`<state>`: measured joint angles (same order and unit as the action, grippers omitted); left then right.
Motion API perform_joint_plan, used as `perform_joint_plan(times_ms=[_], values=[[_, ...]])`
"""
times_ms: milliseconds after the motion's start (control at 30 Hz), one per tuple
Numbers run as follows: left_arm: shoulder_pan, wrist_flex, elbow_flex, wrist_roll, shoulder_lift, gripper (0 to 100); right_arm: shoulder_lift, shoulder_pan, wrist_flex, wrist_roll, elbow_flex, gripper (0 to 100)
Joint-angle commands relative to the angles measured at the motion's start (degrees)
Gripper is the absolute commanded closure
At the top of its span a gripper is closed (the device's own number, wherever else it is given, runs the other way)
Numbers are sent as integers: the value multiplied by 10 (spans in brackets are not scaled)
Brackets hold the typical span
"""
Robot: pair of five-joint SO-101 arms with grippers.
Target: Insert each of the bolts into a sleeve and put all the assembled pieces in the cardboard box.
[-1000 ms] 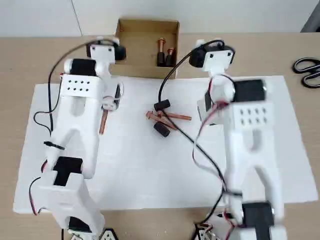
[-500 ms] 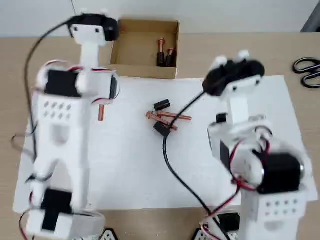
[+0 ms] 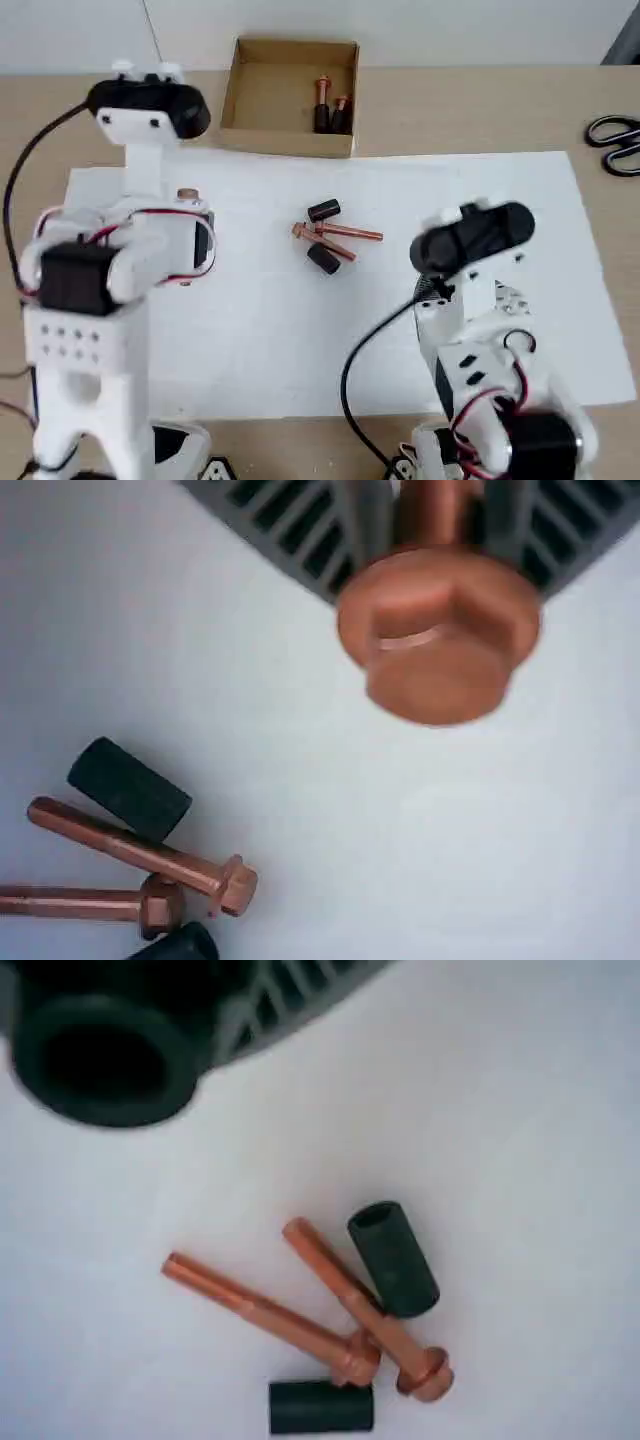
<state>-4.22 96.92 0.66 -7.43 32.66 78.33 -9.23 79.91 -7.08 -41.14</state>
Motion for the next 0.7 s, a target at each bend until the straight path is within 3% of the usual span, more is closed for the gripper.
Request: perform_joint_plan(times_ms=[0, 200, 467, 667], values=[[-6, -49, 37, -1, 58, 994, 79, -13, -56, -1, -73, 995], [-6, -150, 153, -2, 115, 994, 216, -112, -149, -6, -232, 995], [-8, -311, 303, -94, 201, 994, 254, -125, -327, -2, -375, 995], [-103, -451, 393, -109, 270, 994, 250, -164, -422, 4, -465, 995]])
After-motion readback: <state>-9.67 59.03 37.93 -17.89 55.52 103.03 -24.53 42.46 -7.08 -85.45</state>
